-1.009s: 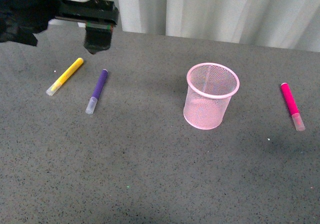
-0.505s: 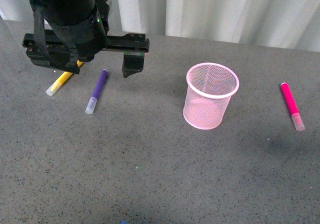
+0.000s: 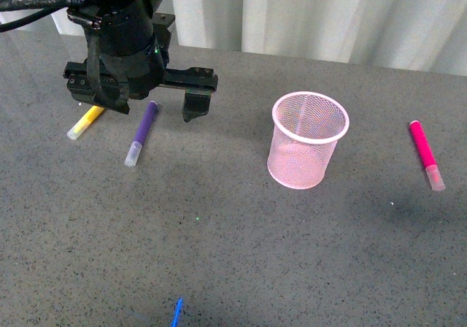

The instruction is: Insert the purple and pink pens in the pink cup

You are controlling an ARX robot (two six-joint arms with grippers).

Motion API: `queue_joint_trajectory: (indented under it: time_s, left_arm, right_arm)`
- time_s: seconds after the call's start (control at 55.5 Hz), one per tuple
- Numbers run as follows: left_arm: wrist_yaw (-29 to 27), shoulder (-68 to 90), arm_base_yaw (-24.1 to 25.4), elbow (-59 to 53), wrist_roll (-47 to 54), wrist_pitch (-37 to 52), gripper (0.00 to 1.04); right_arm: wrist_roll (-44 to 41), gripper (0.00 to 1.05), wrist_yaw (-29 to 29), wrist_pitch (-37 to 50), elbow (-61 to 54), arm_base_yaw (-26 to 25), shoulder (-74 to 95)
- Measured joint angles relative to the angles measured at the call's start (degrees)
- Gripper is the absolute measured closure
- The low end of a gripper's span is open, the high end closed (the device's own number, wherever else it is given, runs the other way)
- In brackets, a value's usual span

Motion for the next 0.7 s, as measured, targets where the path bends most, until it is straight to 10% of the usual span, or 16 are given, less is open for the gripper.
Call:
queue_joint_trajectory:
  time_s: [0.703]
  left_arm:
    - [2.3, 9.4, 1.4, 7.7, 2.1, -0.3, 0.07]
  right_arm:
    - [0.0, 0.07, 0.0, 0.0, 0.0, 0.0, 0.0]
